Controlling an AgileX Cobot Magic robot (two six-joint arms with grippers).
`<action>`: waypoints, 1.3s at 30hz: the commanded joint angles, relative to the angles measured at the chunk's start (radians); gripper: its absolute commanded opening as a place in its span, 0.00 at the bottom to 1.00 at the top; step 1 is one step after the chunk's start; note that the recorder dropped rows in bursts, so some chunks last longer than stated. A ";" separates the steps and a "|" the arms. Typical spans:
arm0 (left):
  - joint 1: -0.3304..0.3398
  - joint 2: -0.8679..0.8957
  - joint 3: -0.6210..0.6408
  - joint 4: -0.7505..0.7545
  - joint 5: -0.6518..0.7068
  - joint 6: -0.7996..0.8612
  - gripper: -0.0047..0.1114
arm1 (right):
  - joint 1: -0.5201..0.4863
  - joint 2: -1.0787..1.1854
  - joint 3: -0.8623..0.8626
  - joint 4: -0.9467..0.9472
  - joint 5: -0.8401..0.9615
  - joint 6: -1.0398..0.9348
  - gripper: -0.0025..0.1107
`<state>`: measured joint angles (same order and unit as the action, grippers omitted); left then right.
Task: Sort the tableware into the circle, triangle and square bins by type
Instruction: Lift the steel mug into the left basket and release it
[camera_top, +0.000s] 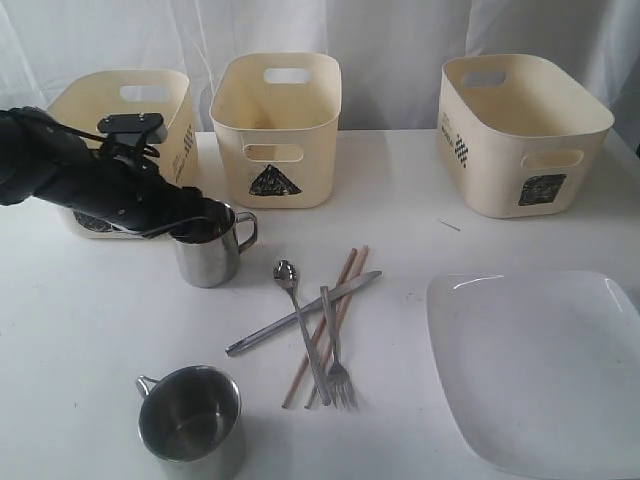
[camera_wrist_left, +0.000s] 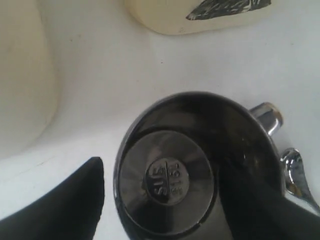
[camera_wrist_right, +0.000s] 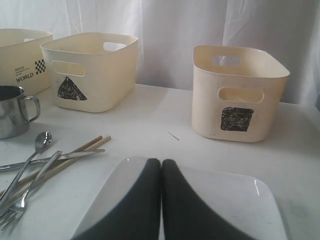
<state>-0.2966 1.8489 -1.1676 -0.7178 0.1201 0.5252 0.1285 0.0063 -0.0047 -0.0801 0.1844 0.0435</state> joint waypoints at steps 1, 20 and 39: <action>-0.008 0.038 -0.038 -0.021 0.014 -0.029 0.63 | 0.003 -0.006 0.005 0.002 -0.006 0.004 0.02; -0.006 -0.076 -0.043 0.040 0.097 -0.025 0.04 | 0.003 -0.006 0.005 0.004 -0.006 0.004 0.02; 0.286 -0.014 -0.407 0.113 0.077 0.075 0.04 | 0.003 -0.006 0.005 0.004 -0.006 0.021 0.02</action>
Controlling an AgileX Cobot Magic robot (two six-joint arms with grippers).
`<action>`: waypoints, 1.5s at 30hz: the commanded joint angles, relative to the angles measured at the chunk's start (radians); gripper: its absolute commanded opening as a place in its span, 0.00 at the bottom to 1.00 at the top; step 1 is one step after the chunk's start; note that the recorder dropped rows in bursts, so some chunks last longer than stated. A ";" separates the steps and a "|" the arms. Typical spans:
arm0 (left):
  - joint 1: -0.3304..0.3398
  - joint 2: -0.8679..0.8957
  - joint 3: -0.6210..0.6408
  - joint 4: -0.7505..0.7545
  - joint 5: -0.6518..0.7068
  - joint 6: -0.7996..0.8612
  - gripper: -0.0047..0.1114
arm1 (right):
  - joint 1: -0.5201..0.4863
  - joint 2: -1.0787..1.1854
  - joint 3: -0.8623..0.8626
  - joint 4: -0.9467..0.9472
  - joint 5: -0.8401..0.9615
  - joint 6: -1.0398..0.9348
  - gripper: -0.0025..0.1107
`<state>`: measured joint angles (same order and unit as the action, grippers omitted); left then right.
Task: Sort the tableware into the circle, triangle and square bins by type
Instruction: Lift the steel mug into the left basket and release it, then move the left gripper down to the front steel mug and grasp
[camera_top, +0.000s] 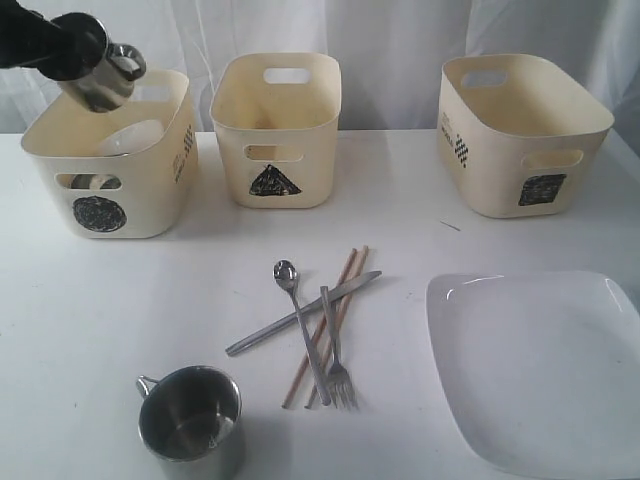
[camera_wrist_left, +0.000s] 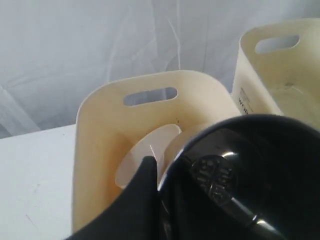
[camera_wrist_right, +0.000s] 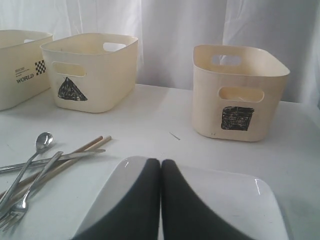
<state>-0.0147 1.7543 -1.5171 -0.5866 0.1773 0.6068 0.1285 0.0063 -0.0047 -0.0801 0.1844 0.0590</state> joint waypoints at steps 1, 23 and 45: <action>0.004 0.106 -0.070 -0.018 0.024 -0.007 0.04 | 0.003 -0.006 0.005 0.004 -0.006 0.006 0.02; -0.015 -0.375 0.416 -0.022 0.419 -0.053 0.31 | 0.003 -0.006 0.005 0.002 -0.006 0.006 0.02; -0.372 -0.539 0.783 -0.110 0.297 0.219 0.56 | 0.003 -0.006 0.005 0.002 -0.006 0.006 0.02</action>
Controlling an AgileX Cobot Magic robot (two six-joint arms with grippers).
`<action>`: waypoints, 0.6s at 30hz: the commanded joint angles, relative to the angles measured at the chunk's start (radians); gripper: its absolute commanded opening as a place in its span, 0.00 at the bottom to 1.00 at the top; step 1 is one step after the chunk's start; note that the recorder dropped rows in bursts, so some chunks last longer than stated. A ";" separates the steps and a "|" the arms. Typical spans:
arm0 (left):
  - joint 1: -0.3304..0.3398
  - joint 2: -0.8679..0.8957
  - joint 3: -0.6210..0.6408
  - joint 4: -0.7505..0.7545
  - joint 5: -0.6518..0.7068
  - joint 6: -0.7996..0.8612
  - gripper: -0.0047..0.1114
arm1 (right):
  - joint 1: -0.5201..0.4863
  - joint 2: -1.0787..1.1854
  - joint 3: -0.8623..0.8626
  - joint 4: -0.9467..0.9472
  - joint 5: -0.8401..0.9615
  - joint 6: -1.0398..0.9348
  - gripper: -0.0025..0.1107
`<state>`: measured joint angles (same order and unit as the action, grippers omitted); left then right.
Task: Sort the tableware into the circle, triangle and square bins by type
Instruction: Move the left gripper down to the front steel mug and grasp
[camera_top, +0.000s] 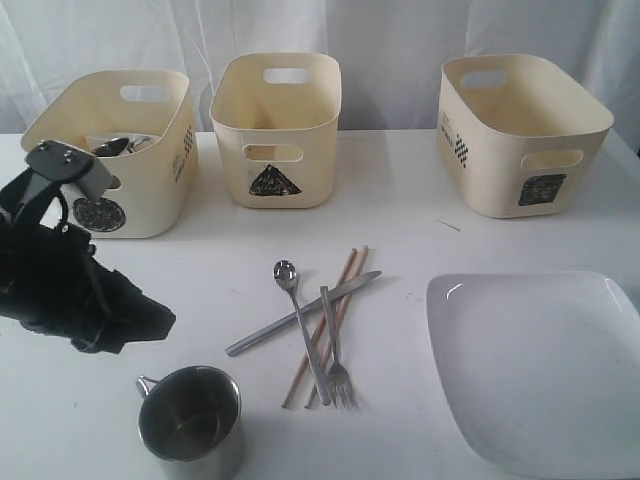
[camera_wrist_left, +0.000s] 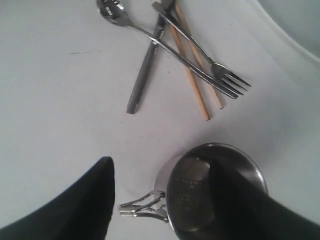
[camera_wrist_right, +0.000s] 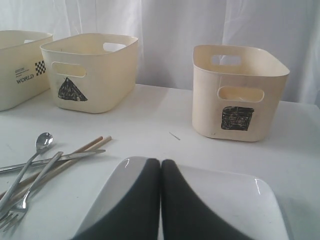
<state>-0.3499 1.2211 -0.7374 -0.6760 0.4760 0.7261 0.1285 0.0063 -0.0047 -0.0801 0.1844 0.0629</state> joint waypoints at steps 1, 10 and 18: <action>-0.042 -0.004 0.001 -0.021 0.002 0.100 0.56 | 0.003 -0.006 0.005 0.002 -0.006 0.002 0.02; -0.042 0.048 -0.039 -0.022 0.169 0.208 0.56 | 0.003 -0.006 0.005 0.002 -0.006 0.002 0.02; -0.042 0.063 -0.043 -0.022 0.146 0.301 0.56 | 0.003 -0.006 0.005 0.002 -0.006 0.002 0.02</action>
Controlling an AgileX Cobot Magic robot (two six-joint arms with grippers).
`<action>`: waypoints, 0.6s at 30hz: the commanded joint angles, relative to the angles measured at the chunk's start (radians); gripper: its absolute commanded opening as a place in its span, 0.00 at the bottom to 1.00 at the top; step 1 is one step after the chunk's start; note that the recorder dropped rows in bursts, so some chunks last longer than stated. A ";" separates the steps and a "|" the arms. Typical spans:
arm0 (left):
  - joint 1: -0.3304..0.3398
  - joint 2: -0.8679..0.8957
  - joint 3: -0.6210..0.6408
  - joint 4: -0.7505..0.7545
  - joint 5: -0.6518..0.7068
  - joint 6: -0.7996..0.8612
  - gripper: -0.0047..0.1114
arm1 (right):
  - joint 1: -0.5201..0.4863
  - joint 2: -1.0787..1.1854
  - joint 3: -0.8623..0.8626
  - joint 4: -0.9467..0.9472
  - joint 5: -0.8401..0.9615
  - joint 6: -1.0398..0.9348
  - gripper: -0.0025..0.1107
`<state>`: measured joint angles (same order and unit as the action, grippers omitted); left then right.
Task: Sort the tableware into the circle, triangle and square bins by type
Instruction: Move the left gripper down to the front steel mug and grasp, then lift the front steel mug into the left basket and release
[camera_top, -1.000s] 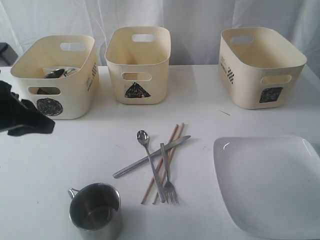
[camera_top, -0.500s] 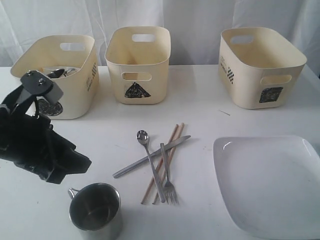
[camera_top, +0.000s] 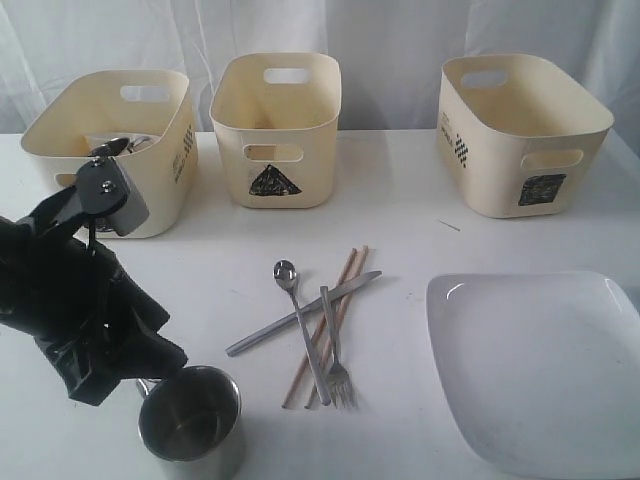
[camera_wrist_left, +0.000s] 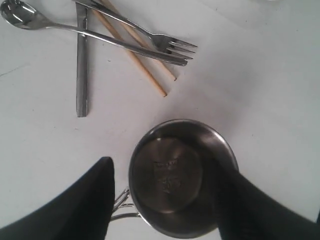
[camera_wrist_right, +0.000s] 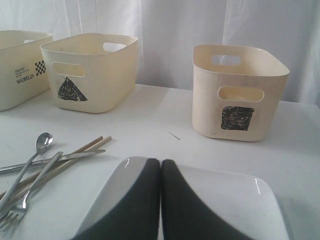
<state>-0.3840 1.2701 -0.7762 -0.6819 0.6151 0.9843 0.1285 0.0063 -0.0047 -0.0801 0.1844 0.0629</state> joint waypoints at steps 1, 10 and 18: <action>-0.008 0.023 -0.004 -0.016 0.004 0.045 0.56 | 0.003 -0.006 0.005 0.002 -0.006 0.002 0.02; -0.008 0.115 -0.004 -0.019 -0.024 0.103 0.56 | 0.003 -0.006 0.005 0.002 -0.006 0.002 0.02; -0.008 0.179 -0.004 -0.042 -0.064 0.141 0.56 | 0.003 -0.006 0.005 0.002 -0.006 0.002 0.02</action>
<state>-0.3840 1.4276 -0.7762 -0.6925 0.5484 1.1084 0.1285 0.0063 -0.0047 -0.0801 0.1844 0.0629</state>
